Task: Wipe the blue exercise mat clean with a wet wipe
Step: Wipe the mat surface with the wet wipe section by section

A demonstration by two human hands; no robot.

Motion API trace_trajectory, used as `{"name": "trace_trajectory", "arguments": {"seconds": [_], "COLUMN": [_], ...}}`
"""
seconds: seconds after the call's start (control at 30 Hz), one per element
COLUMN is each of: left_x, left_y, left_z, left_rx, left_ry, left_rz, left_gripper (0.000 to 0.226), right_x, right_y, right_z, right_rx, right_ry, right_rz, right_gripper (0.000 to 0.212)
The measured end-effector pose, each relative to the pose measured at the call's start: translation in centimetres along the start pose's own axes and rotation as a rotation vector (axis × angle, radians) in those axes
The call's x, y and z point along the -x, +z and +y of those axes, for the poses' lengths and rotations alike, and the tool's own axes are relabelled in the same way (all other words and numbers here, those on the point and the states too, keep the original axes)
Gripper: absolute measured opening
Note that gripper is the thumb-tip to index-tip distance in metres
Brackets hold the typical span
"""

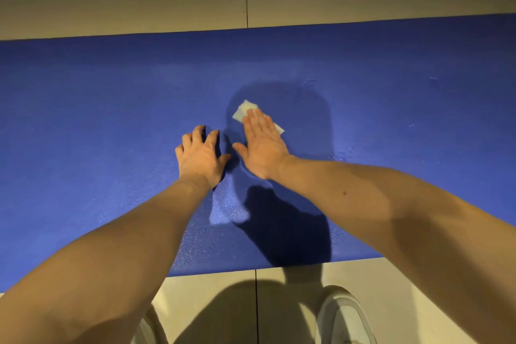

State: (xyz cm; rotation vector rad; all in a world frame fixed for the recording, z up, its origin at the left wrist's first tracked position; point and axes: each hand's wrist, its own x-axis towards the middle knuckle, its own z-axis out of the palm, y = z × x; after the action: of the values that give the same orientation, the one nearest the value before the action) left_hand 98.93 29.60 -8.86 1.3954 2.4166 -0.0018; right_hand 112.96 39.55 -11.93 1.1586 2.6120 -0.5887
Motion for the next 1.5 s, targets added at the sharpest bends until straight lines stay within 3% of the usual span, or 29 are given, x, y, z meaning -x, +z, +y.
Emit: {"name": "trace_trajectory", "arguments": {"seconds": [0.17, 0.3, 0.43, 0.57, 0.73, 0.9, 1.03, 1.17, 1.3, 1.37, 1.5], "left_x": [-1.1, -1.6, -2.2, -3.0, -3.6, -3.7, -4.0, -4.7, -5.0, -5.1, -5.3], "left_y": [0.1, 0.1, -0.2, -0.5, -0.3, -0.2, -0.3, -0.2, -0.2, -0.2, -0.4], "left_z": [0.6, 0.9, 0.8, 0.7, 0.6, 0.6, 0.5, 0.5, 0.8, 0.8, 0.7], "left_rx": [0.012, 0.014, 0.022, 0.018, 0.03, 0.039, 0.048, 0.068, 0.07, 0.068, 0.04], "left_ry": [0.019, 0.035, 0.03, 0.012, 0.02, 0.022, 0.023, 0.025, 0.039, 0.037, 0.04], "left_rz": [0.004, 0.0, 0.005, 0.016, 0.034, 0.032, 0.03, 0.044, 0.067, 0.07, 0.065], "left_gripper": [0.07, 0.071, 0.07, 0.069, 0.07, 0.072, 0.072, 0.07, 0.069, 0.069, 0.071], "right_x": [-1.5, -3.9, -5.1, -4.5, -5.5, -8.2, -8.9, -8.0, -8.8, -10.0, -11.8], "right_y": [-1.0, -3.2, -3.4, -1.9, -2.7, -5.3, -5.0, -3.3, -4.4, -5.7, -7.4], "right_z": [2.7, 6.2, 3.8, 0.5, 2.7, 6.0, 3.2, 0.3, 3.1, 5.5, 7.4], "right_rx": [0.062, 0.035, -0.037, -0.023, 0.067, 0.058, -0.005, -0.015, 0.047, 0.069, 0.023], "right_ry": [-0.144, 0.036, 0.196, -0.023, -0.185, 0.003, 0.148, -0.057, -0.2, -0.122, 0.242], "right_rz": [-0.006, 0.034, 0.054, 0.013, -0.002, 0.018, 0.041, -0.005, -0.013, 0.016, 0.062], "right_gripper": [0.074, 0.074, 0.079, 0.075, 0.072, 0.071, 0.077, 0.073, 0.067, 0.068, 0.074]}}
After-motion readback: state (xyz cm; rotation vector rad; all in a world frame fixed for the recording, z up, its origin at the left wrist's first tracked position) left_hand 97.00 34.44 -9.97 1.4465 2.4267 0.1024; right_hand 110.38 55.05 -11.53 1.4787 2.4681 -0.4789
